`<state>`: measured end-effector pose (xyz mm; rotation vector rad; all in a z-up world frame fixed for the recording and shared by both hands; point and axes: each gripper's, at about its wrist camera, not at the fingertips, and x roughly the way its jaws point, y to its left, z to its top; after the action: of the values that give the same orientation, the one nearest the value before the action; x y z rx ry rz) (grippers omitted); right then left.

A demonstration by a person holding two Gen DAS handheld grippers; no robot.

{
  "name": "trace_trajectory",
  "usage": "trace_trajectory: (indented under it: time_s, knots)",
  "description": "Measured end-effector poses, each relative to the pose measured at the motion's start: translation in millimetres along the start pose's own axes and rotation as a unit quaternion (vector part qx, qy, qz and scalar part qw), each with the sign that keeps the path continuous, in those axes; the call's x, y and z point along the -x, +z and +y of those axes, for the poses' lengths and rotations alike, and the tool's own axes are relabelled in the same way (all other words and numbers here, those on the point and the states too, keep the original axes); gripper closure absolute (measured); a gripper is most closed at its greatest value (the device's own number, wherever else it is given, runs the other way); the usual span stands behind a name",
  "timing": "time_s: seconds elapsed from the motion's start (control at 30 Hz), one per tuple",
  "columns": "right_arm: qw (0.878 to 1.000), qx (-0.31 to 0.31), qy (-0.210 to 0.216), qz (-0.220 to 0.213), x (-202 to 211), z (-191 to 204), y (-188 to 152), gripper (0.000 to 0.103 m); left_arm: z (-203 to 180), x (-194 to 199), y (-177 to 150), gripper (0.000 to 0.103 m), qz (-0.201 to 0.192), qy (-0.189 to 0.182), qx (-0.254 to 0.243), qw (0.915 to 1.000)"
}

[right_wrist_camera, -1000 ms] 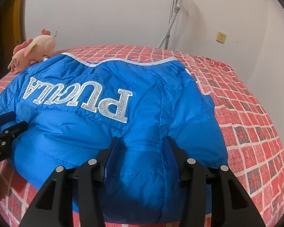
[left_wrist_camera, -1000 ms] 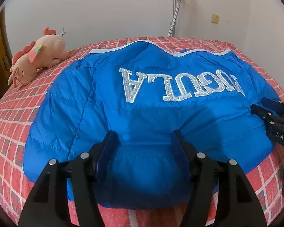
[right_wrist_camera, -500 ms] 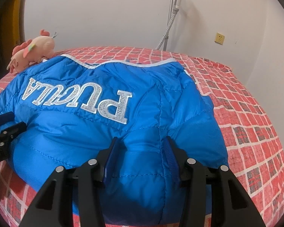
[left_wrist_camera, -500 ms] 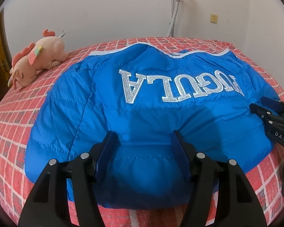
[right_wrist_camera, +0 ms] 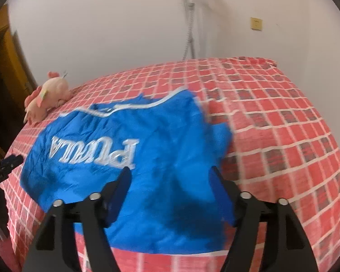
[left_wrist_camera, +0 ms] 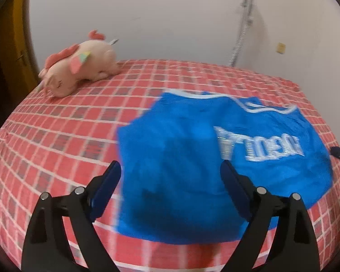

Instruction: Fold large clothes

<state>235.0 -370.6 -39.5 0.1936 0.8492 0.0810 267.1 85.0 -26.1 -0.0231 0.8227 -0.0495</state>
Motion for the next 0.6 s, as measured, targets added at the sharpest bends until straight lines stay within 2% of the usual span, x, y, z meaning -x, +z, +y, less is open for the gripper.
trace_trajectory:
  time_s: [0.07,0.13,0.3,0.47,0.6]
  knots:
    - [1.000,-0.005,0.006,0.025,-9.1,-9.8,7.0,0.021,20.6,-9.8,5.2,0.014,0.013,0.011,0.009,0.9998]
    - [0.998,-0.014,0.016,0.058,-23.8,-20.6,13.5,0.021,35.0,-20.6,7.0,0.014,0.034,0.004,0.015,0.9993]
    - [0.992,-0.040,0.041,0.115,-57.2,-39.2,16.0,0.021,60.0,-55.0,3.8,0.014,0.090,-0.070,0.048,0.9923]
    - [0.982,-0.061,0.082,0.160,-94.5,-45.7,12.9,0.016,50.8,-76.4,2.5,0.014,0.106,-0.126,0.057,0.9847]
    - [0.976,-0.087,0.119,0.160,-112.8,-50.7,13.8,0.012,33.8,-102.1,5.1,0.006,0.121,-0.127,0.052,0.9832]
